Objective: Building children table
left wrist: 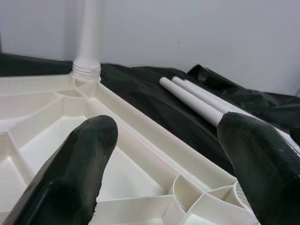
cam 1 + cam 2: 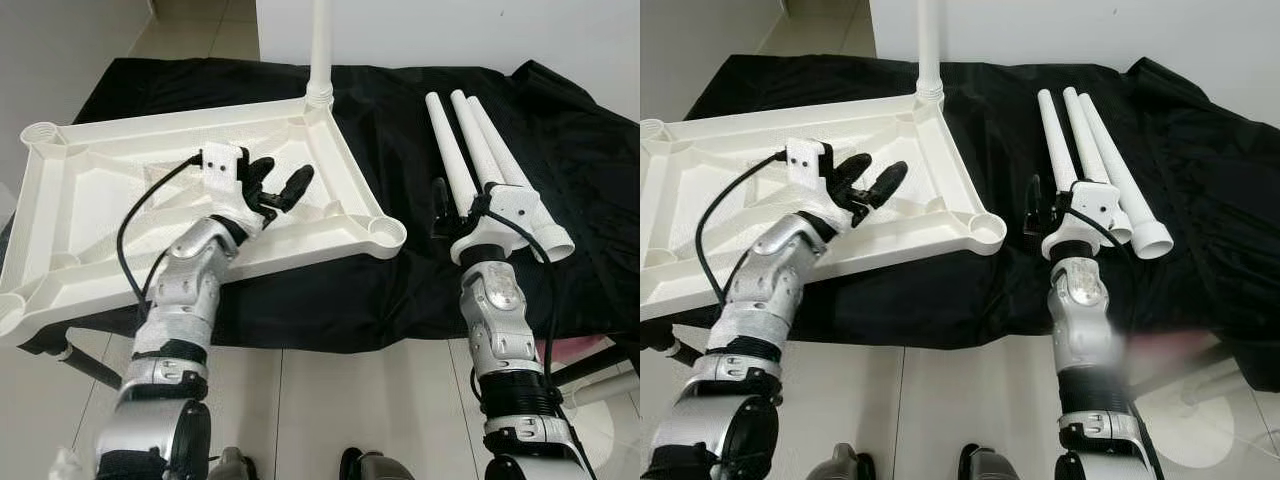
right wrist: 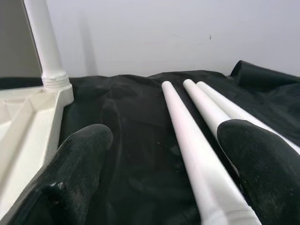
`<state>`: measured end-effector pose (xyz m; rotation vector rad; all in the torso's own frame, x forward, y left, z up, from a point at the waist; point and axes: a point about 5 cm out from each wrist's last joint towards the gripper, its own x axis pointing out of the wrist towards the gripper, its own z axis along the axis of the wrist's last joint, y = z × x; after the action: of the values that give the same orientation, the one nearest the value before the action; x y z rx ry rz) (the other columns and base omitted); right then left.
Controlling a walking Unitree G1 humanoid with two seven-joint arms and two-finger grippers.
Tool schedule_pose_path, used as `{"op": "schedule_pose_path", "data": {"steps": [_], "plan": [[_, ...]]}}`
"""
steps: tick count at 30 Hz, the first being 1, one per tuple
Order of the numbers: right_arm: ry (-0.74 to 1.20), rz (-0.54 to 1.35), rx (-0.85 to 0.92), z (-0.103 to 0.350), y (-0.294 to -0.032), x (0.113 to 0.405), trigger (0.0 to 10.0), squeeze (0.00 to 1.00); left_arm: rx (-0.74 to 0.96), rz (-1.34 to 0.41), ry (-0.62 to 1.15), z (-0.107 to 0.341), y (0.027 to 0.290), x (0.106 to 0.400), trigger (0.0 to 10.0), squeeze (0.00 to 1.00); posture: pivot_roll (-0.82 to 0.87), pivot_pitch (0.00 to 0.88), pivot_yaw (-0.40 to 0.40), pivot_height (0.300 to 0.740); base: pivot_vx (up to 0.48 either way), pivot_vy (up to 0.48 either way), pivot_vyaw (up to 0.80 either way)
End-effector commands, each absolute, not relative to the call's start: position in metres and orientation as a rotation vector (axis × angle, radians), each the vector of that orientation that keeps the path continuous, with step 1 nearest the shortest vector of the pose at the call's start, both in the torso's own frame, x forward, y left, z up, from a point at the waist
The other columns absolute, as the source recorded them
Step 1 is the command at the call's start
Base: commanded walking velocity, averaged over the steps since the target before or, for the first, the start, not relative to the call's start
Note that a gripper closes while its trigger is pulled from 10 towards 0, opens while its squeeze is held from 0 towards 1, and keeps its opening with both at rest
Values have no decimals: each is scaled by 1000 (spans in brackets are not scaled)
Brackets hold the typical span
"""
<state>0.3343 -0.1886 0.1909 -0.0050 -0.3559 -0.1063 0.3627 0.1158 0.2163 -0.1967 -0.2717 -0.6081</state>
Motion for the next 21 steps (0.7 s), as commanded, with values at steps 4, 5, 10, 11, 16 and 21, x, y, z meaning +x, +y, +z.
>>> {"op": "schedule_pose_path", "data": {"steps": [4,5,10,11,16,21], "plan": [[-325,-173,-54,180,-199,333,10000,0,-133,-564,-278,209,114,359,10000,0,-16,51,2,740,0,0,0],[-325,-176,-61,180,-200,333,10000,0,-151,-551,-278,210,115,360,10000,0,-21,47,4,740,0,0,0],[-298,-194,-71,173,-206,335,10000,0,-147,-554,-259,206,110,359,10000,0,-35,47,4,740,0,0,0],[-298,-194,-71,173,-206,335,10000,0,-147,-554,-259,206,110,359,10000,0,-35,47,4,740,0,0,0],[-231,-206,-45,158,-213,335,10000,1000,-95,-592,-227,199,100,356,10000,0,-48,57,-1,740,0,0,0],[-196,-229,-34,153,-222,339,10000,1000,-84,-601,-214,198,102,355,10000,0,-50,64,0,740,0,0,0]]}}
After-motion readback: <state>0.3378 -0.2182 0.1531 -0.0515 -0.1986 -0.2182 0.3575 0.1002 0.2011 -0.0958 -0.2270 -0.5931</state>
